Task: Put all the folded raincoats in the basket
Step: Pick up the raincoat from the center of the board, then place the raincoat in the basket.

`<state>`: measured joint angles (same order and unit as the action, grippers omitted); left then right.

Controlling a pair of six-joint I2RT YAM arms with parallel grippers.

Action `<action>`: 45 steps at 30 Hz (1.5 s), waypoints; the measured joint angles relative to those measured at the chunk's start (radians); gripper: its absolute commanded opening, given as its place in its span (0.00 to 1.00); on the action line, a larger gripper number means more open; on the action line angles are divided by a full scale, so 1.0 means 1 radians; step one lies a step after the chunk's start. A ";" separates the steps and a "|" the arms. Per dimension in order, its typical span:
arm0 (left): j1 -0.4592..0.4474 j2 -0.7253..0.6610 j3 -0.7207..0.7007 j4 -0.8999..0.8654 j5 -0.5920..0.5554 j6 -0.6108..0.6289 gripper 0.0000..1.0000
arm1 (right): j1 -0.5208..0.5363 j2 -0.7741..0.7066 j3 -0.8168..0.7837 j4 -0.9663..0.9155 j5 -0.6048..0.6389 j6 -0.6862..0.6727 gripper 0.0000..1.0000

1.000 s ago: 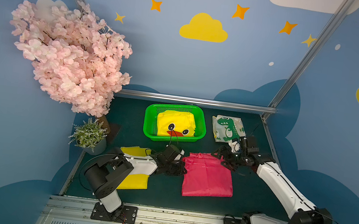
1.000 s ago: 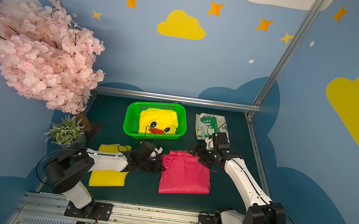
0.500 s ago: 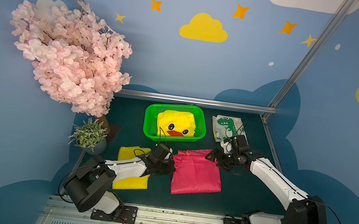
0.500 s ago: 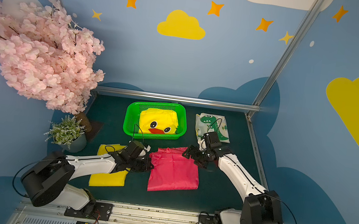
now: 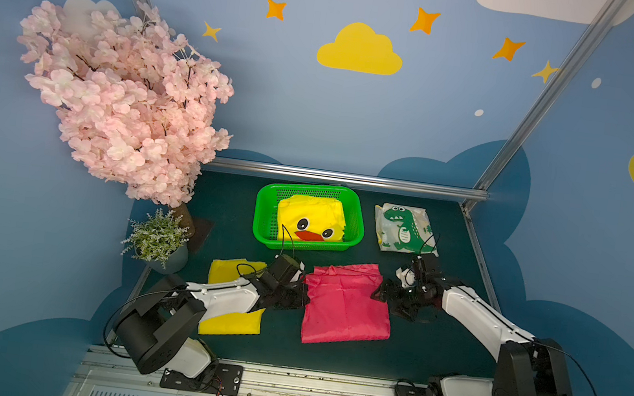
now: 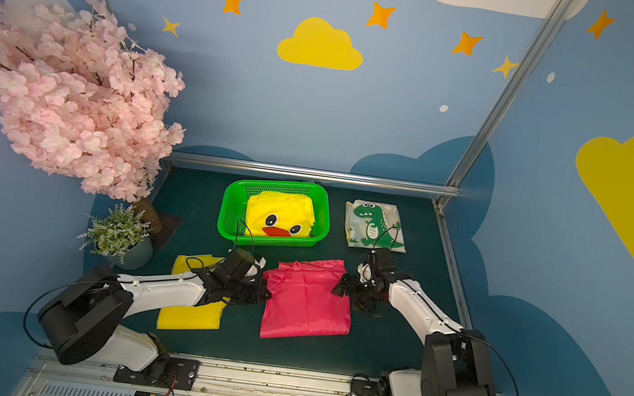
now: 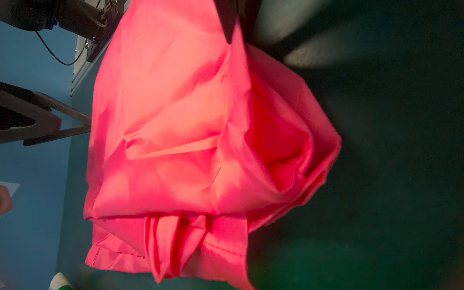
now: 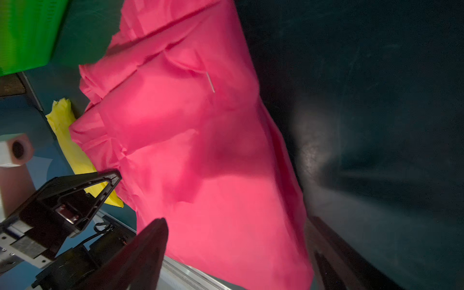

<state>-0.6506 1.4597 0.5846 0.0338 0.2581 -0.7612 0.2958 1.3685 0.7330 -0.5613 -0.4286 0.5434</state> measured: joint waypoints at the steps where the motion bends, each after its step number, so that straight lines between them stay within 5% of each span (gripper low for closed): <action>1: 0.000 0.000 0.000 0.000 0.000 0.002 0.02 | 0.000 0.012 -0.005 0.006 -0.004 -0.002 0.89; 5: 0.000 0.001 0.000 0.000 0.000 0.003 0.02 | 0.000 0.061 -0.008 0.037 -0.030 -0.014 0.82; 8: 0.000 0.002 0.000 -0.001 0.000 0.006 0.02 | 0.000 0.086 -0.010 0.063 -0.053 -0.026 0.68; 18: 0.001 0.000 0.000 -0.021 0.001 0.006 0.02 | -0.003 0.077 -0.020 0.076 -0.106 -0.048 0.01; 38: 0.002 -0.332 0.147 -0.268 0.011 -0.002 0.02 | -0.003 -0.262 0.069 -0.115 -0.153 -0.008 0.00; 45: 0.114 -0.316 0.294 -0.340 0.007 0.031 0.02 | -0.002 -0.240 0.220 -0.120 -0.163 0.026 0.00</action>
<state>-0.5365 1.1435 0.8783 -0.3065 0.2649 -0.7300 0.2935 1.1290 0.9535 -0.6815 -0.5911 0.5694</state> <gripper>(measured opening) 0.050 0.052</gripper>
